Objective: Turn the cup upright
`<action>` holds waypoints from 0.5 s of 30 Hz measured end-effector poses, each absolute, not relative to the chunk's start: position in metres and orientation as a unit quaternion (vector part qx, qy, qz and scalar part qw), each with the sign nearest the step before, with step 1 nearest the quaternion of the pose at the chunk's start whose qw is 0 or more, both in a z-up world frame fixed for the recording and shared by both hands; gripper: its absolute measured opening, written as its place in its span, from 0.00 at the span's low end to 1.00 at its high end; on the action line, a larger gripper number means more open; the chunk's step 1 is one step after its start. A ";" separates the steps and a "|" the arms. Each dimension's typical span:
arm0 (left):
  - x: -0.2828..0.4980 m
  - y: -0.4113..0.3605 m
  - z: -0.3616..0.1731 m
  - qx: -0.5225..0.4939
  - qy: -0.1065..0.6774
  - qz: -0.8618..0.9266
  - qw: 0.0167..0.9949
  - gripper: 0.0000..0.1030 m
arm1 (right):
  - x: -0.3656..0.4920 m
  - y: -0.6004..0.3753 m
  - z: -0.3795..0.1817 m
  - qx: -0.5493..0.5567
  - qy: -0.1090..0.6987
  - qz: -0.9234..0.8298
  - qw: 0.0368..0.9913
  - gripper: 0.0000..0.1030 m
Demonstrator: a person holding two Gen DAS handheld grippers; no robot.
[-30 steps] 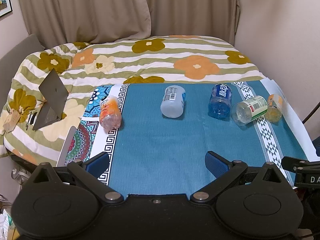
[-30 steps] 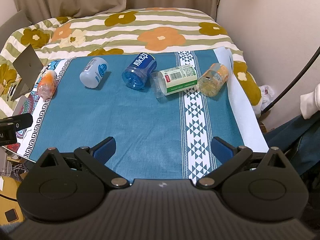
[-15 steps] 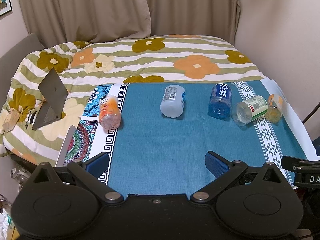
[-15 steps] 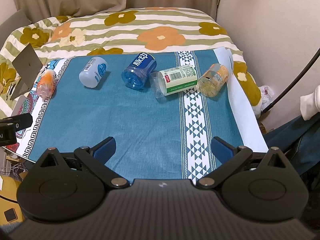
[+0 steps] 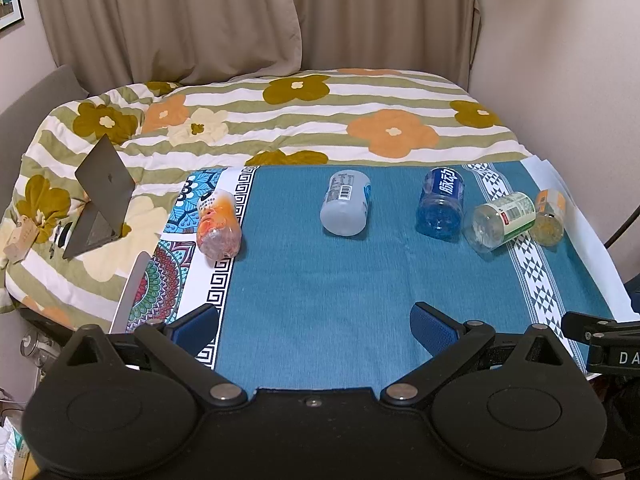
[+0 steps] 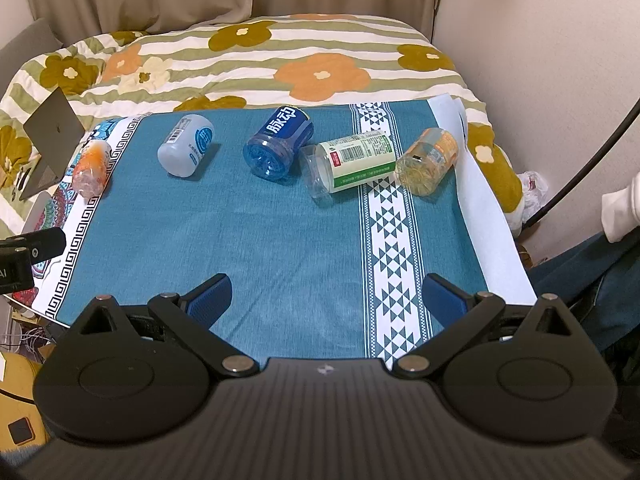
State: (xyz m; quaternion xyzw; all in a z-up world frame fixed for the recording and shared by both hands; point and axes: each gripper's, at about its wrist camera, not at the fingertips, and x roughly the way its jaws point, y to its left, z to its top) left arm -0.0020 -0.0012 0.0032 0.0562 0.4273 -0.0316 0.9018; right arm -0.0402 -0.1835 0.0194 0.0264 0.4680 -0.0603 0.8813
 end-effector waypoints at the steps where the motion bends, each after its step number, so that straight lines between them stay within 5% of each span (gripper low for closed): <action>1: -0.002 -0.001 0.003 0.056 0.427 -0.032 0.902 1.00 | -0.040 -0.183 0.019 0.026 0.468 -0.060 0.881 1.00; 15: 0.016 -0.006 0.013 0.056 0.425 -0.048 0.902 1.00 | -0.034 -0.190 0.025 0.030 0.467 -0.061 0.882 1.00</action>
